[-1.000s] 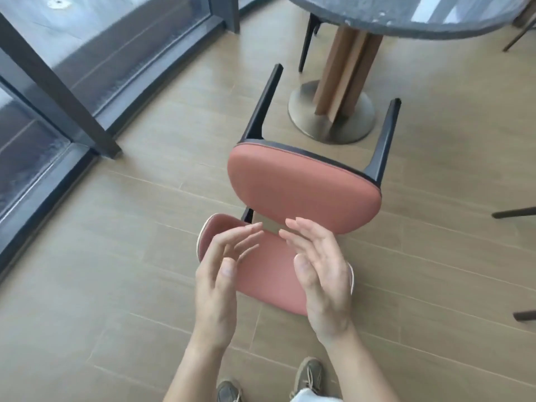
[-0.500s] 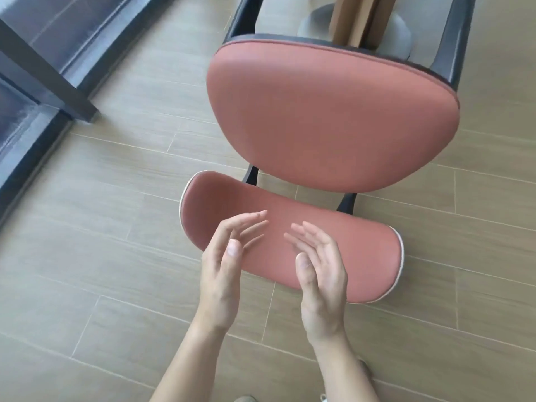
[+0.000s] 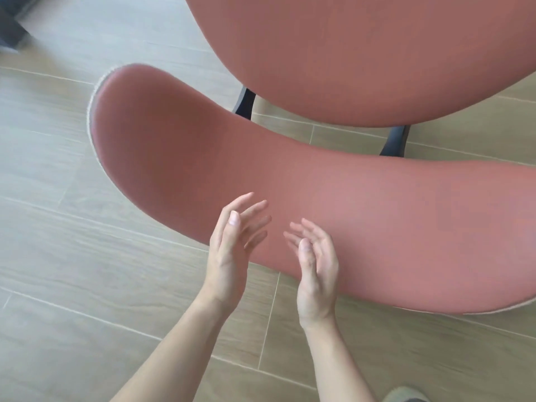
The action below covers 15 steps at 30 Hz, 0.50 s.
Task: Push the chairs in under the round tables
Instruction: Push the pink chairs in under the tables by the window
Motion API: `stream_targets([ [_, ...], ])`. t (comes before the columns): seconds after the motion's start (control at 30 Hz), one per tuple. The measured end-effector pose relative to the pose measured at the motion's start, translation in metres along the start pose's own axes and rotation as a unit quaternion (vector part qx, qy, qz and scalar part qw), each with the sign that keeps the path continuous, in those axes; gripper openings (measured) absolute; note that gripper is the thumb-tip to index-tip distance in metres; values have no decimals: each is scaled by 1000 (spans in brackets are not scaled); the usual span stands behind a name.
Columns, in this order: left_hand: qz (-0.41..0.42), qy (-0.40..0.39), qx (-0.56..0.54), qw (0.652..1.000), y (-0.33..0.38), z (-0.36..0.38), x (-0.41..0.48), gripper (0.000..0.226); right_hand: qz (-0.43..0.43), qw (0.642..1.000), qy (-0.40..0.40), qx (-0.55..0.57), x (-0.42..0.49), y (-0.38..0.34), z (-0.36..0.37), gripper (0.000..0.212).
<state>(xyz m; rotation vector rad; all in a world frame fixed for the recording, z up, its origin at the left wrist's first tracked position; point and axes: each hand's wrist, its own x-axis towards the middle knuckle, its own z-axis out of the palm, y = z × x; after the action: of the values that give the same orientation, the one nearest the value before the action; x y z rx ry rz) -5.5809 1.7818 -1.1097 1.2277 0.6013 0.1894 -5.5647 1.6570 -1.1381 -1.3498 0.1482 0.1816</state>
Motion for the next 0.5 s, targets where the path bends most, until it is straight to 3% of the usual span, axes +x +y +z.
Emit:
stream_targets([
  [0.1,-47,43,-25,998,-49,-3,6,53,16,999,22,-35,-9,50,-11,43],
  [0.23,-110,179,-76,975,-93,-1,7,61,110,984,141,-9,-24,89,-27,49],
  [0.3,-109,234,-77,963,-107,-3,9,53,151,971,184,6,-27,97,-26,54],
  [0.4,-150,299,-61,941,-121,-4,9,44,244,930,268,55,-31,98,-16,56],
  [0.5,-192,336,-46,921,-124,-7,15,46,275,897,325,115,-24,91,-9,57],
])
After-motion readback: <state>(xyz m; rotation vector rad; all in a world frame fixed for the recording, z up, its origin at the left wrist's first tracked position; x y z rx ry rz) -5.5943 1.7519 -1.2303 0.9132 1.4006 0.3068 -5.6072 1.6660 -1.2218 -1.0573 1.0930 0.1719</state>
